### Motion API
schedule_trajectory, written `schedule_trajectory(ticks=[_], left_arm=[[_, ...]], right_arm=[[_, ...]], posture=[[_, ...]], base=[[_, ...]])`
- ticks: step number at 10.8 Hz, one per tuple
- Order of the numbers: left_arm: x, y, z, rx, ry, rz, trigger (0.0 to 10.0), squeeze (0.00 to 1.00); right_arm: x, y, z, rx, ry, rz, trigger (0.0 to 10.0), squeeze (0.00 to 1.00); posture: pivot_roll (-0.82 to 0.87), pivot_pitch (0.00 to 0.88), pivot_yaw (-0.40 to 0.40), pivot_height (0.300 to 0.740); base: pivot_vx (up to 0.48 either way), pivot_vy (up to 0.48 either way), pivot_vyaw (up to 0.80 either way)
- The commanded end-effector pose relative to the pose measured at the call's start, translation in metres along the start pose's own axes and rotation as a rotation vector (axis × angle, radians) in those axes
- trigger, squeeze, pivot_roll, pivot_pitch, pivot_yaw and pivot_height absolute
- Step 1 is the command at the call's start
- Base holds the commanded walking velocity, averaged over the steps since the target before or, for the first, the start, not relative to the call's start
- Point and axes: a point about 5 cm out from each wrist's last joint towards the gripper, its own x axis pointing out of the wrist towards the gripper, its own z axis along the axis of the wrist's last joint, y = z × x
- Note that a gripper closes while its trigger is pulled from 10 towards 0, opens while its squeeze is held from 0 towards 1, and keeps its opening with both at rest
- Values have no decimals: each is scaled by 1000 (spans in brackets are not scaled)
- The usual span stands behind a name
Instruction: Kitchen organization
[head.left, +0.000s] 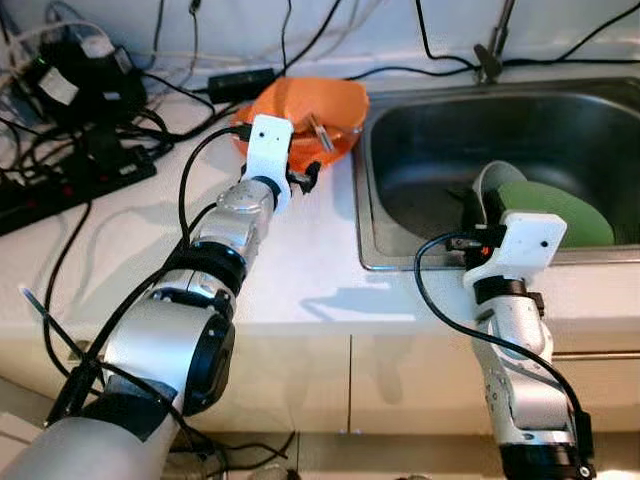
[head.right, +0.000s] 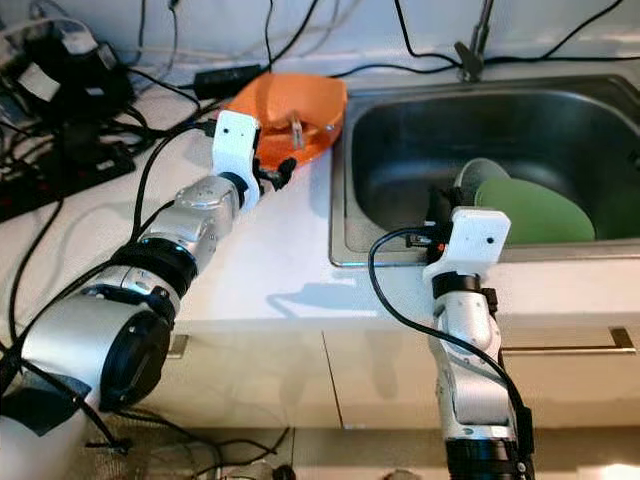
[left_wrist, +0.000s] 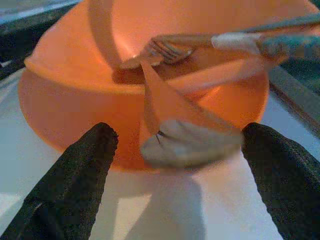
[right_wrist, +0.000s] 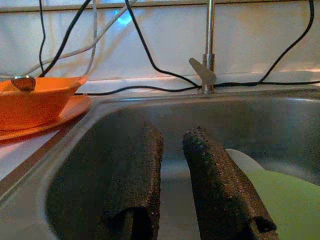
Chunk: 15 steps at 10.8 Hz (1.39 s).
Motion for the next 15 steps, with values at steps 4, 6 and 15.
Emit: schedule_trajectory(ticks=[4, 6, 15], left_arm=[[0, 16, 15, 17, -18, 90, 10000, 0], [0, 19, 19, 21, -23, 103, 10000, 0], [-2, 16, -9, 105, 152, 24, 10000, 0]], right_arm=[[-16, 4, 4, -10, 31, 26, 10000, 0], [-22, 3, 6, -15, 45, 21, 10000, 0], [-34, 2, 6, -20, 93, 7, 10000, 0]], posture=[[-88, 141, 107, 740], [-103, 160, 105, 740], [-110, 172, 134, 740]], base=[[0, 0, 0], [0, 0, 0], [0, 0, 0]])
